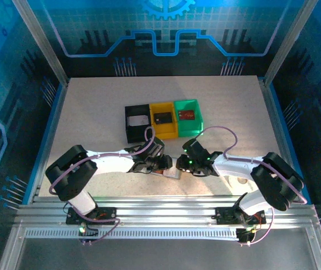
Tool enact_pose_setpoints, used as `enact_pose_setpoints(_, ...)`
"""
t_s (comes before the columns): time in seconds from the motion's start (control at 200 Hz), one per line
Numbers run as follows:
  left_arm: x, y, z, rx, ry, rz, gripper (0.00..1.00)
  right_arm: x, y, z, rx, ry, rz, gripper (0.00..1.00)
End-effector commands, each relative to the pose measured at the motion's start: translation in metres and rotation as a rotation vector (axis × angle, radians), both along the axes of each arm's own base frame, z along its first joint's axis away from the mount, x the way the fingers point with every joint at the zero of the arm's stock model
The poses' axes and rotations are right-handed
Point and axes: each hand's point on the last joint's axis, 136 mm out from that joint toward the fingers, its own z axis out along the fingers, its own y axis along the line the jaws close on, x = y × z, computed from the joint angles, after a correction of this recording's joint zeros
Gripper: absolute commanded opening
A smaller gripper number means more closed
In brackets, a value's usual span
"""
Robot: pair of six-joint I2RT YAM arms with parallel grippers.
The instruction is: Take the credit cards out of the card holder
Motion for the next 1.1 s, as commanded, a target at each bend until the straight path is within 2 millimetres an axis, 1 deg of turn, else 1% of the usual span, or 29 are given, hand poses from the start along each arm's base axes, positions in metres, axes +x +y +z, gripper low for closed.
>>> enact_pose_setpoints(0.0,-0.008,0.002,-0.011,0.009,0.014,-0.011,0.35,-0.027,-0.010,-0.031,-0.066,0.101,0.021,0.23)
enact_pose_setpoints(0.16,-0.009,0.000,-0.007,-0.034,-0.002,-0.005,0.31,-0.029,-0.009,-0.035,-0.063,0.109,0.020,0.23)
enact_pose_setpoints(0.34,-0.008,0.003,0.004,-0.064,-0.035,0.013,0.22,-0.031,-0.011,-0.038,-0.064,0.112,0.017,0.23)
enact_pose_setpoints(0.57,-0.005,0.006,0.016,-0.100,-0.075,0.045,0.20,-0.033,-0.010,-0.041,-0.062,0.118,0.018,0.23)
enact_pose_setpoints(0.635,-0.005,0.007,0.019,-0.109,-0.081,0.051,0.17,-0.033,-0.010,-0.042,-0.062,0.119,0.018,0.23)
enact_pose_setpoints(0.715,-0.005,0.006,0.020,-0.122,-0.083,0.054,0.17,-0.034,-0.009,-0.043,-0.061,0.122,0.020,0.23)
enact_pose_setpoints(0.895,-0.006,0.004,0.020,-0.137,-0.078,0.053,0.09,-0.035,-0.008,-0.044,-0.059,0.123,0.023,0.23)
enact_pose_setpoints(0.98,-0.006,0.004,0.019,-0.139,-0.075,0.051,0.08,-0.036,-0.007,-0.044,-0.060,0.125,0.024,0.23)
enact_pose_setpoints(1.025,-0.007,0.003,0.019,-0.140,-0.074,0.049,0.06,-0.036,-0.008,-0.044,-0.060,0.123,0.024,0.23)
enact_pose_setpoints(1.076,-0.007,0.003,0.020,-0.141,-0.074,0.050,0.00,-0.036,-0.008,-0.045,-0.063,0.125,0.021,0.23)
enact_pose_setpoints(1.096,-0.007,0.004,0.019,-0.140,-0.074,0.050,0.00,-0.036,-0.008,-0.045,-0.063,0.125,0.021,0.23)
